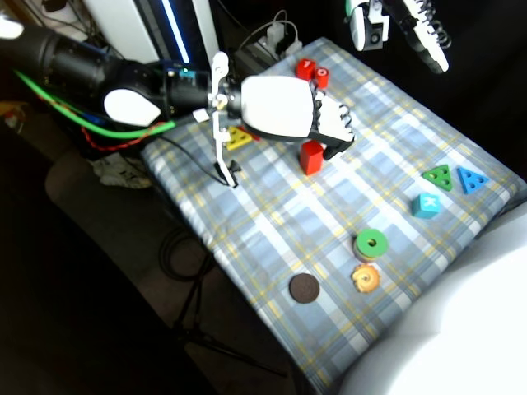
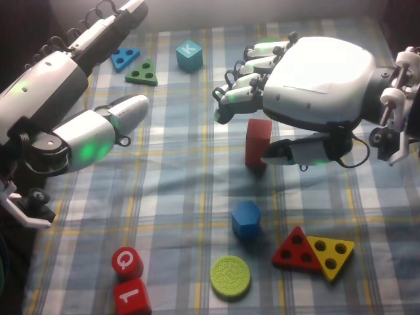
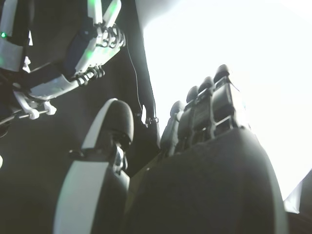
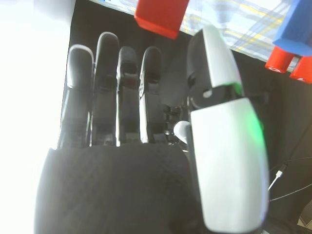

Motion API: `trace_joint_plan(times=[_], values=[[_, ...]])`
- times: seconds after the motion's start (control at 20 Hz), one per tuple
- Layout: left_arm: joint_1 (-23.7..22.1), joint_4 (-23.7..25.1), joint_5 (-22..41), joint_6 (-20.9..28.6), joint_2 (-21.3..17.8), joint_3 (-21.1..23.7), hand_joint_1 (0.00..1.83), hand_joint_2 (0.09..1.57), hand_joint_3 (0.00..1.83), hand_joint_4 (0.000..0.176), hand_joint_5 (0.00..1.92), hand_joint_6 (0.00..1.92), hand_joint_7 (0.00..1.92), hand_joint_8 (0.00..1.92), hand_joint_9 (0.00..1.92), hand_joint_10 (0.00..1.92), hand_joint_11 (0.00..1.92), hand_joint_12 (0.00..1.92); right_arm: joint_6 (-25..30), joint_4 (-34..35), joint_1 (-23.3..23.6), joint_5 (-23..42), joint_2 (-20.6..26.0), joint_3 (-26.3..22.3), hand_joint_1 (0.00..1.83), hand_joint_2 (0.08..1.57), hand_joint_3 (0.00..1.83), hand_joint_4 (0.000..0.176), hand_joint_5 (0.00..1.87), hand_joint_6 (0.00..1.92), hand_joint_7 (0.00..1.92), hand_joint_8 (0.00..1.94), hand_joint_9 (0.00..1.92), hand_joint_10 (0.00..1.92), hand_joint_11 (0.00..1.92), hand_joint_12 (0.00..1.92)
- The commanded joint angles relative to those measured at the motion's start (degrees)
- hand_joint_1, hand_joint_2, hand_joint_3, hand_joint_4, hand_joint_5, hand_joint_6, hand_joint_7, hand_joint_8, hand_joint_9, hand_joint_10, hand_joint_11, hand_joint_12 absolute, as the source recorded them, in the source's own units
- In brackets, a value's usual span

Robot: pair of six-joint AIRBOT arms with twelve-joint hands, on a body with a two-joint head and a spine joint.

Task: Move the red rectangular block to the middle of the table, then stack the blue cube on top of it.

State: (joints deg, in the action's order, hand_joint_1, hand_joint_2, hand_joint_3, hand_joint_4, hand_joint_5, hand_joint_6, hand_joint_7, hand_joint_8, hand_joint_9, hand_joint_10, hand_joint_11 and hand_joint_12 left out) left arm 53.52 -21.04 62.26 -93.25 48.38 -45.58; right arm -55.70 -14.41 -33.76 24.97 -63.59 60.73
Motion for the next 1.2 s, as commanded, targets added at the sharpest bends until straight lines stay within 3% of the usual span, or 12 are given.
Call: trace_joint_plan(times=[0.0, 0.05, 0.1, 0.15, 0.25, 0.4, 0.45, 0.6, 0.8, 0.9, 1.0, 1.15], values=[[-0.3, 1.3, 7.1, 0.5, 0.1, -0.1, 0.71, 1.49, 0.00, 0.089, 0.00, 0.00, 0.00, 0.00, 0.00, 0.00, 0.00, 0.00, -0.1, 0.4, 0.5, 6.6, -0.1, -0.5, 0.97, 1.10, 0.00, 0.000, 0.42, 0.36, 0.53, 0.37, 0.30, 0.90, 0.02, 1.71], [-0.3, 1.3, 7.1, 0.5, 0.1, -0.1, 0.71, 1.49, 0.00, 0.089, 0.00, 0.00, 0.00, 0.00, 0.00, 0.00, 0.00, 0.00, -0.1, 0.3, 0.5, 6.9, 0.1, -0.9, 0.97, 1.10, 0.00, 0.000, 0.42, 0.36, 0.53, 0.37, 0.30, 0.90, 0.02, 1.71], [-0.2, 1.3, 7.0, 0.5, 0.1, -0.2, 0.69, 1.49, 0.01, 0.084, 0.00, 0.00, 0.00, 0.00, 0.00, 0.00, 0.00, 0.00, -0.1, -0.4, 0.5, 7.3, 0.4, -1.5, 0.91, 1.10, 0.00, 0.000, 0.31, 0.26, 0.39, 0.14, 0.19, 0.62, 0.00, 1.54], [-0.2, 1.2, 7.0, 0.5, 0.1, -0.2, 0.67, 1.50, 0.01, 0.080, 0.00, 0.00, 0.00, 0.00, 0.00, 0.00, 0.00, 0.00, -0.1, -1.4, 0.5, 7.4, 0.9, -2.2, 0.85, 1.05, 0.00, 0.000, 0.26, 0.08, 0.31, 0.01, 0.21, 0.55, 0.00, 1.56], [0.1, 0.8, 7.0, 0.5, 0.1, -0.2, 0.70, 1.47, 0.00, 0.084, 0.00, 0.00, 0.00, 0.00, 0.00, 0.00, 0.00, 0.00, -0.1, -2.1, 0.5, 7.4, 1.0, -2.6, 0.75, 1.05, 0.00, 0.000, 0.20, 0.02, 0.21, 0.00, 0.14, 0.52, 0.00, 1.69], [0.7, 0.3, 7.0, 0.6, 0.1, -0.2, 0.77, 1.44, 0.00, 0.073, 0.00, 0.00, 0.00, 0.00, 0.00, 0.00, 0.00, 0.00, 0.5, -3.7, 0.5, 7.4, 1.0, -3.0, 0.64, 1.10, 0.01, 0.000, 0.12, 0.00, 0.15, 0.00, 0.08, 0.48, 0.00, 1.63], [0.9, 0.1, 7.0, 0.6, 0.1, -0.2, 0.78, 1.43, 0.00, 0.086, 0.00, 0.00, 0.00, 0.00, 0.00, 0.00, 0.00, 0.00, 2.6, -5.7, 0.5, 7.5, 1.0, -3.0, 0.59, 1.12, 0.01, 0.000, 0.07, 0.00, 0.13, 0.00, 0.05, 0.47, 0.00, 1.49], [1.3, -0.3, 7.3, 0.6, 0.1, -0.1, 0.75, 1.43, 0.00, 0.079, 0.00, 0.00, 0.00, 0.00, 0.00, 0.00, 0.00, 0.00, 5.6, -9.1, 0.5, 7.5, 1.0, -2.9, 0.56, 1.14, 0.00, 0.006, 0.03, 0.00, 0.07, 0.00, 0.01, 0.43, 0.00, 1.25], [1.4, -0.4, 7.8, 0.6, -0.2, 0.1, 0.73, 1.43, 0.00, 0.083, 0.00, 0.00, 0.00, 0.00, 0.00, 0.00, 0.00, 0.00, 6.2, -9.3, 0.5, 8.1, 1.6, -3.1, 0.61, 1.12, 0.00, 0.005, 0.08, 0.01, 0.09, 0.00, 0.00, 0.47, 0.00, 1.27], [1.4, -0.4, 8.2, 0.6, -0.2, 0.2, 0.72, 1.43, 0.00, 0.073, 0.00, 0.00, 0.00, 0.00, 0.00, 0.00, 0.00, 0.00, 6.3, -7.5, 0.5, 9.7, 2.6, -3.2, 0.65, 1.10, 0.00, 0.002, 0.10, 0.01, 0.16, 0.01, 0.04, 0.51, 0.00, 1.43], [1.5, -0.5, 9.2, 0.8, -0.2, 0.3, 0.70, 1.44, 0.00, 0.057, 0.00, 0.00, 0.00, 0.00, 0.00, 0.00, 0.00, 0.00, 7.1, -7.2, 0.5, 11.6, 3.7, -3.5, 0.70, 1.06, 0.00, 0.000, 0.12, 0.01, 0.21, 0.01, 0.09, 0.48, 0.00, 1.40], [1.8, -0.4, 10.3, 1.3, -0.4, 0.5, 0.83, 1.38, 0.00, 0.067, 0.00, 0.00, 0.00, 0.00, 0.00, 0.00, 0.00, 0.00, 7.1, -4.7, 0.4, 14.7, 6.3, -4.4, 0.73, 1.04, 0.00, 0.000, 0.01, 0.00, 0.13, 0.00, 0.01, 0.31, 0.00, 1.25]])
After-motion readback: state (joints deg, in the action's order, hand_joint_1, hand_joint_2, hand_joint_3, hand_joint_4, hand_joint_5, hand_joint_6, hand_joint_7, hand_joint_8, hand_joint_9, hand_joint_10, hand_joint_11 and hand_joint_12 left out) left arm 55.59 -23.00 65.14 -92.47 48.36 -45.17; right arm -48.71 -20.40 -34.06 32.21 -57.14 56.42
